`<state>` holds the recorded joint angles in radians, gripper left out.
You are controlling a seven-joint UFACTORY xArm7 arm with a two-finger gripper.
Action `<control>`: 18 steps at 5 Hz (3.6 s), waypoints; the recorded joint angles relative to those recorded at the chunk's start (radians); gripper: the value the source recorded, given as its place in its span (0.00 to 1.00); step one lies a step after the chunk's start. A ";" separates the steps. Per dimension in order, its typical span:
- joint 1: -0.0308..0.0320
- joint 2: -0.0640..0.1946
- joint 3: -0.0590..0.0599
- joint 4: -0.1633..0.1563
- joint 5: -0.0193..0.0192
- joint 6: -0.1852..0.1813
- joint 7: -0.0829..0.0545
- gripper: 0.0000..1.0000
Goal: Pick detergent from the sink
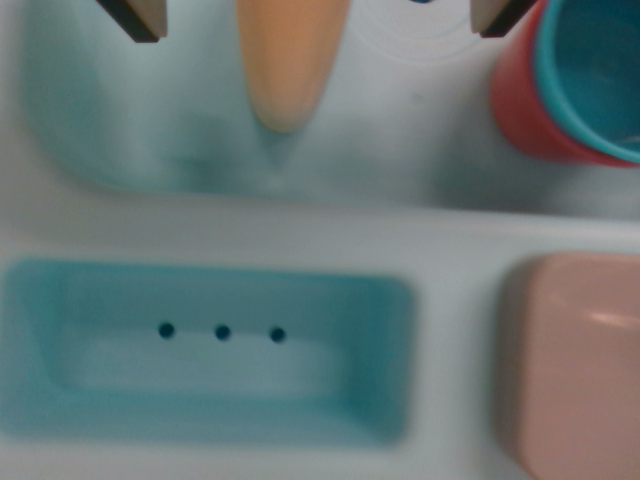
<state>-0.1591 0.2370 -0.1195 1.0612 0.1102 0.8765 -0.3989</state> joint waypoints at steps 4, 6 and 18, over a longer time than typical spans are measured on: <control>-0.0066 0.009 -0.007 -0.023 0.0037 -0.030 -0.019 0.00; -0.0076 0.010 -0.008 -0.027 0.0043 -0.035 -0.022 0.00; -0.0075 0.004 -0.008 -0.005 0.0024 -0.007 -0.019 1.00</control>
<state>-0.1667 0.2407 -0.1276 1.0566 0.1126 0.8700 -0.4181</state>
